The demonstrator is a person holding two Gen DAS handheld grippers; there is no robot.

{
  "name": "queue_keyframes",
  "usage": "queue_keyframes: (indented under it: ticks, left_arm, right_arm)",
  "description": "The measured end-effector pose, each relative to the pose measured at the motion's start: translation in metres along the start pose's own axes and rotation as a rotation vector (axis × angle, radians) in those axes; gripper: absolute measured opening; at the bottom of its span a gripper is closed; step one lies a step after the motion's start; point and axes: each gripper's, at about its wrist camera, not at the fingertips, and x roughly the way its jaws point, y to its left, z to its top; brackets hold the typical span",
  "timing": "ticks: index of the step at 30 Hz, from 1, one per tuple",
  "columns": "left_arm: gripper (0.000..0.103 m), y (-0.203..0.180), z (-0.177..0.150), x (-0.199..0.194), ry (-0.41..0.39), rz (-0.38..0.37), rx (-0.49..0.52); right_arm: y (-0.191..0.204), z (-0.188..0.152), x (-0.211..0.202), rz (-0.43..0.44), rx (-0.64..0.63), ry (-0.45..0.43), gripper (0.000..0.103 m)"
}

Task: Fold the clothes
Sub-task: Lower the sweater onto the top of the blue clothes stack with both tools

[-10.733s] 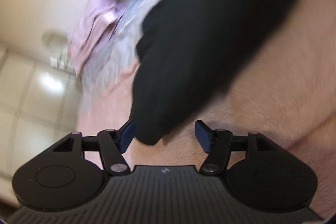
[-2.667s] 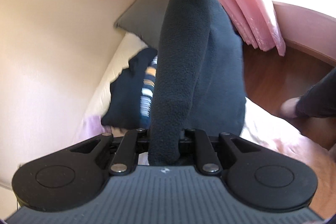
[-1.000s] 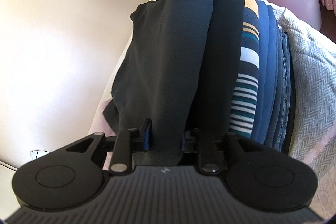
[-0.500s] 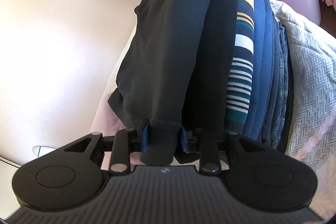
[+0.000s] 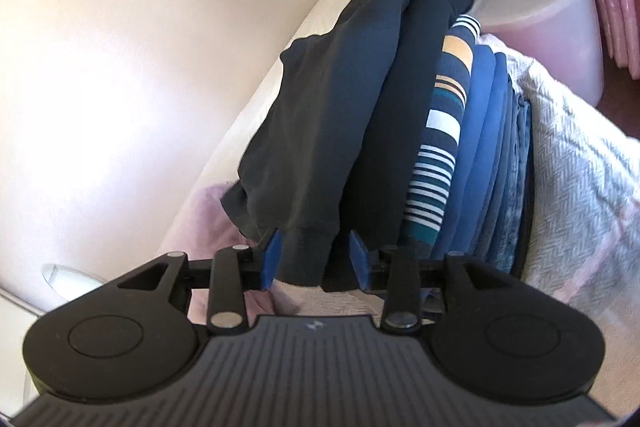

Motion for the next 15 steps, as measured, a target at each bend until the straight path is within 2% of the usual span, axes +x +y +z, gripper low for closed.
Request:
queue_keyframes:
  ticks: [1, 4, 7, 8, 9, 10, 15]
  left_arm:
    - [0.038, -0.003, 0.002, 0.002, -0.003, 0.005, 0.026]
    - [0.038, -0.013, 0.007, 0.022, 0.010, 0.020, 0.082]
    - [0.038, -0.014, 0.008, 0.041, 0.038, 0.022, 0.095]
    - [0.035, -0.014, 0.009, 0.045, 0.046, 0.020, 0.092]
    - [0.031, -0.013, 0.010, 0.048, 0.056, 0.016, 0.086]
    - [0.016, -0.012, 0.010, 0.050, 0.066, 0.007, 0.073]
    - [0.011, -0.018, 0.007, 0.036, 0.075, -0.024, 0.022]
  right_arm:
    - [0.003, 0.000, 0.003, -0.001, -0.034, 0.000, 0.065]
    - [0.012, 0.001, 0.018, 0.014, -0.120, 0.008, 0.065]
    - [0.016, 0.001, 0.037, 0.028, -0.183, 0.018, 0.065]
    - [0.017, 0.000, 0.046, 0.024, -0.203, 0.022, 0.064]
    - [0.016, -0.002, 0.055, 0.034, -0.206, 0.041, 0.048]
    - [0.014, -0.003, 0.064, 0.049, -0.191, 0.067, 0.018]
    - [0.012, -0.010, 0.065, 0.073, -0.118, 0.086, 0.014]
